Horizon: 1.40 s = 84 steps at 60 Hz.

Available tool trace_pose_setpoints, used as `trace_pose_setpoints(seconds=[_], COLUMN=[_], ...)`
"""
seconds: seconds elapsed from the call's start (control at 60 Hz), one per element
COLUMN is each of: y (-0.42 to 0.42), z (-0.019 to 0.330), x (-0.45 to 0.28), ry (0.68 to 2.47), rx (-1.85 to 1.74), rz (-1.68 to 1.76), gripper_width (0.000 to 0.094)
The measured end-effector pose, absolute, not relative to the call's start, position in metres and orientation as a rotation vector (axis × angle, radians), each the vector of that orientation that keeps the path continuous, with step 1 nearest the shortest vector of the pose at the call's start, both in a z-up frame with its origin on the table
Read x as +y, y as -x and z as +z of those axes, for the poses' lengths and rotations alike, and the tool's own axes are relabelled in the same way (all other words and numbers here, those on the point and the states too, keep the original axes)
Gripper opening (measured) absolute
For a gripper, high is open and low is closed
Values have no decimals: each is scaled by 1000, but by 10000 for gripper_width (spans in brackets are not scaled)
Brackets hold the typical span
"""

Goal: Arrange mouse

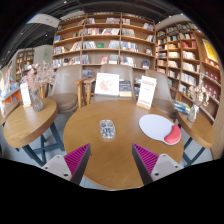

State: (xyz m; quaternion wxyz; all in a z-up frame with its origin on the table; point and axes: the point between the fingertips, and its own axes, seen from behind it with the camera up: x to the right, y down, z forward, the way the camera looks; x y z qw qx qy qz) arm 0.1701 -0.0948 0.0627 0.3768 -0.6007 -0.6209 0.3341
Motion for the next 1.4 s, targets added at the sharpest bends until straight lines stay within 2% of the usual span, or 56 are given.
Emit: trace_pose_setpoints(seconds=[0.15,0.633,0.9,0.933,0.95,0.983,1.0,1.067,1.117,1.233,1.4], y=[-130,-14,8,9,9,12,12,13,12,13,23], z=[36,-11,-14,-14,-14,-14,-13,-14,-6,36,91], x=[-102,-101,-102,-102,-101,-106,-102,-91,-88,-59,22], ry=[1580,1666,1678,1681,1679,1663,1667,1700,1700,1656,1638], rx=[-1607,-1657,-1671,-1667,-1668,-1687,-1673,-1656,-1657,-1597,-1510], rz=[877,784,808,812,808,824,817,782,793,829,848], gripper_width=[851,851,843,814,769,494,452,428,430,429,429])
